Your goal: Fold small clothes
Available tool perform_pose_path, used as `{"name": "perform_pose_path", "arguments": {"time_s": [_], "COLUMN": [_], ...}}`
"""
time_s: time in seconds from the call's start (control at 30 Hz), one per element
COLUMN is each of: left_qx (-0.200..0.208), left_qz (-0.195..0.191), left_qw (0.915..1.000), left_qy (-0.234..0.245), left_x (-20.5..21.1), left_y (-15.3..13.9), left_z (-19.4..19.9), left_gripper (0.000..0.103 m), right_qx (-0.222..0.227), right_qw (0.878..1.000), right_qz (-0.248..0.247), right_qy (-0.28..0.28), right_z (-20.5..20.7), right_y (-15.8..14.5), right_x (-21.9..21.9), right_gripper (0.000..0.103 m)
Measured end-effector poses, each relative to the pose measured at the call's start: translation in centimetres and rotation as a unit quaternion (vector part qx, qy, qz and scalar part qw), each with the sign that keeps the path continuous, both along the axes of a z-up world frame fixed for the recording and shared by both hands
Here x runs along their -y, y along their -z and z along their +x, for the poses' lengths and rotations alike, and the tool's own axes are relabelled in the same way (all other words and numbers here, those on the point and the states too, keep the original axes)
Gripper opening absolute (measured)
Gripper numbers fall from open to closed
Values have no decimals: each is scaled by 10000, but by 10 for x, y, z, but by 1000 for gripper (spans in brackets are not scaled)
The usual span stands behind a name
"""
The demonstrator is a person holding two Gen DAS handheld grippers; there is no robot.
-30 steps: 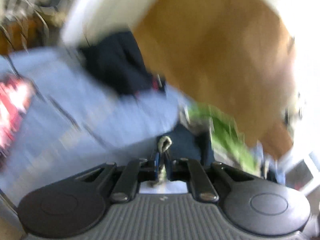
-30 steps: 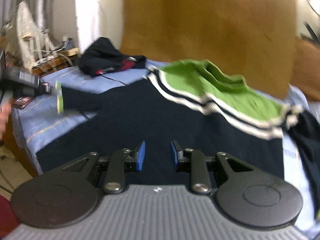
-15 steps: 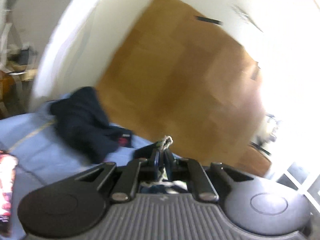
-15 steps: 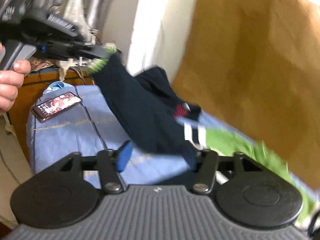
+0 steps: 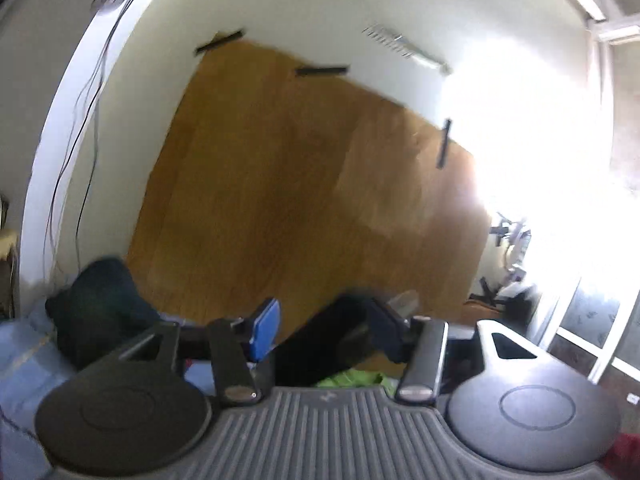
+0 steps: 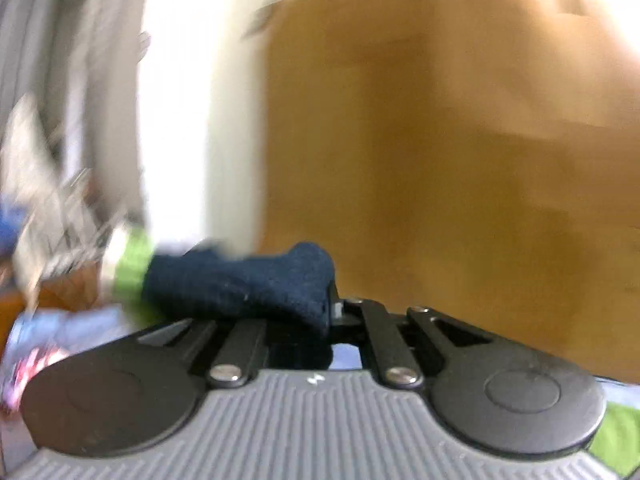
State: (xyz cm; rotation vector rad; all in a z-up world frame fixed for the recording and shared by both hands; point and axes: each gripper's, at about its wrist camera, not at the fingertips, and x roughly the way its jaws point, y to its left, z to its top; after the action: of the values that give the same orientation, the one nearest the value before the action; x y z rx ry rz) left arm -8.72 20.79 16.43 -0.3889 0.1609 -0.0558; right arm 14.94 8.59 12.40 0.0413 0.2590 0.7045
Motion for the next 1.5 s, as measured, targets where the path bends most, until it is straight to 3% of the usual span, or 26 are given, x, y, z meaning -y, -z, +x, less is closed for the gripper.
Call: {"name": "perform_pose_path", "arguments": {"time_s": [0.1,0.23,0.37,0.43,0.47,0.5,0.53,0.6,0.67,0.73,0.77,0.8,0.9,0.97,1.07,1.1,1.2,1.27,1.37,1.4,1.43,1.5], "left_qx": [-486,-1268,-2159,-2472,-2619,-2742,-2818,-2998,-2729,-1938,-1601,-1529,-2191,-2399,-2255,-2197,-2103,-2076,-2125,-2134,-2126,-2024], "left_qz": [-218,-207,-520,-543,-505,-460,-436,-323,-64,10,157,372,1025,1313,1330,1223,979,923,1056,1078,1081,1116], "left_qw": [9985,9904,9718,9630,9591,9554,9527,9470,9575,9792,9862,9873,9702,9619,9650,9676,9722,9732,9709,9706,9709,9729], "left_qy": [123,516,800,922,945,1001,1047,1111,934,601,393,213,130,41,-145,-210,-331,-345,-325,-283,-216,-79], "left_x": [-3,4,9,15,20,24,31,44,50,45,44,45,58,65,64,60,51,52,65,67,72,81], "left_y": [19,50,96,119,129,139,150,164,156,140,136,138,163,175,165,161,150,149,154,153,151,148], "left_z": [38,123,211,244,260,275,282,299,301,284,273,269,279,277,262,256,247,250,254,256,257,255], "left_gripper": [50,53,55,63,73,74,69,12,9,9,9,10,15,21,43,45,42,42,39,39,39,39], "right_qx": [-435,-1063,-1448,-1598,-1706,-1795,-1865,-1997,-2116,-2161,-2216,-2332,-2623,-2581,-2571,-2526,-2467,-2457,-2362,-2331,-2205,-1587], "right_qw": [9973,9895,9809,9780,9761,9742,9723,9682,9618,9553,9534,9529,9555,9555,9515,9517,9534,9485,9456,9446,9479,9658], "right_qz": [421,567,878,976,1035,1094,1161,1301,1602,1937,1973,1830,719,414,740,755,470,4,-93,-102,-82,87], "right_qy": [419,798,956,922,858,823,800,763,669,561,547,644,1139,1366,1520,1572,1672,1999,2237,2310,2298,2048], "right_z": [35,66,80,85,89,91,92,94,96,91,89,88,89,85,81,81,87,97,97,93,88,68], "right_y": [-11,9,41,56,65,71,78,87,95,101,106,114,134,139,132,130,130,137,137,134,129,116], "right_x": [64,121,165,169,175,182,189,195,208,210,212,211,201,205,220,223,217,211,210,210,210,215], "right_gripper": [10,10,11,11,11,11,11,12,12,16,18,19,29,30,32,33,35,29,23,16,12,11]}}
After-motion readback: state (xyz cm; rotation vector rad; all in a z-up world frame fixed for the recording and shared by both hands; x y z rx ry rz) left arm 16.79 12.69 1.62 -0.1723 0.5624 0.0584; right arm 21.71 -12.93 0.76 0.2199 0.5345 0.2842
